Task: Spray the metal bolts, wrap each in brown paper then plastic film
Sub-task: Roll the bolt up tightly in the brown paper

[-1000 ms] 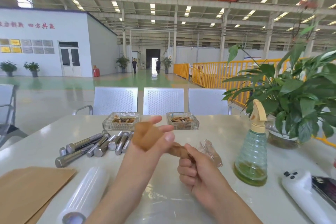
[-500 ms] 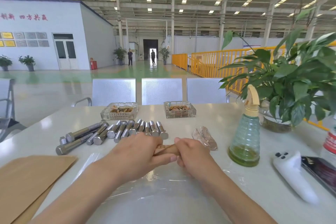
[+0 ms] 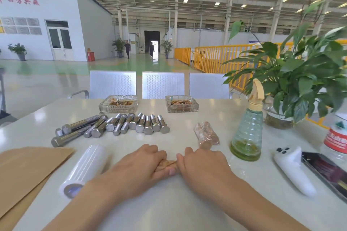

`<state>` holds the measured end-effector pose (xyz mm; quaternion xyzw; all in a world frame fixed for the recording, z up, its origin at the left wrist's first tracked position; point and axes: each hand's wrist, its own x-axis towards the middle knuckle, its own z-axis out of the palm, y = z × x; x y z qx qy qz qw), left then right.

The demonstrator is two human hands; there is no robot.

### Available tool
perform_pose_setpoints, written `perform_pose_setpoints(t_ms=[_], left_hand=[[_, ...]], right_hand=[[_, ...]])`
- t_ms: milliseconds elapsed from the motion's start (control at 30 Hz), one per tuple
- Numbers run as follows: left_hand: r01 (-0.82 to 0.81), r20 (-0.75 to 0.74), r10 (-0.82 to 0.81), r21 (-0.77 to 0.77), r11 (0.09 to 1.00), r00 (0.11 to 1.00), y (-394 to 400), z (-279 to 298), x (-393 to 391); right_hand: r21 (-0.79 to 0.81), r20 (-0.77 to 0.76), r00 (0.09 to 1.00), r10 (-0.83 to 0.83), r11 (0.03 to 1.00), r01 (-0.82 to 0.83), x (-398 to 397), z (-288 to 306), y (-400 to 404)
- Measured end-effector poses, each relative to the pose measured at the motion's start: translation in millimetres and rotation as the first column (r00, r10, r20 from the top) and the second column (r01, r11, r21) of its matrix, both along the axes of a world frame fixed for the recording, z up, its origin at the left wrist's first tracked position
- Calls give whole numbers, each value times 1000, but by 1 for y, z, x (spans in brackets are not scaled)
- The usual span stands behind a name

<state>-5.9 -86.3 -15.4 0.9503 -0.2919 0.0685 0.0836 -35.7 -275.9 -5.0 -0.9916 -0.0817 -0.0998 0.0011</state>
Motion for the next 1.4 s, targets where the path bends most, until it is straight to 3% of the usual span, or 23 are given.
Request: perform_pose_setpoints(t_ms=[167, 333, 533, 600, 700, 833, 900, 1000, 1200, 1400], left_hand=[[23, 15, -22, -86, 996, 1000, 2, -2, -7], [-48, -214, -33, -363, 930, 976, 0, 0, -9], [-148, -311, -52, -584, 799, 949, -6, -2, -6], [-156, -258, -10, -612, 776, 966, -2, 0, -5], [-112, -66, 91, -562, 819, 994, 0, 6, -8], [-159, 106, 190, -249, 955, 976, -3, 13, -18], [-155, 134, 179, -171, 973, 975, -5, 15, -21], [-121, 99, 144, -214, 969, 985, -5, 17, -23], [-73, -122, 40, -277, 958, 992, 14, 23, -20], [-69, -122, 38, -261, 963, 992, 14, 23, -21]], right_hand=[[-77, 72, 997, 30, 997, -24, -6, 1, -2], [42, 119, 993, -9, 999, 4, -2, 5, -7], [177, 104, 984, 145, 971, -162, 2, 3, -18], [219, 77, 982, 172, 958, -185, 5, 1, -26], [288, 70, 970, 234, 926, -244, 9, 0, -36], [357, 118, 948, 294, 879, -317, 10, -3, -38], [362, 138, 939, 315, 867, -344, 7, -5, -36], [386, 171, 928, 330, 844, -372, 6, -8, -36], [401, 181, 913, 367, 820, -409, 3, -8, -38], [436, 174, 913, 368, 803, -407, 0, -9, -42]])
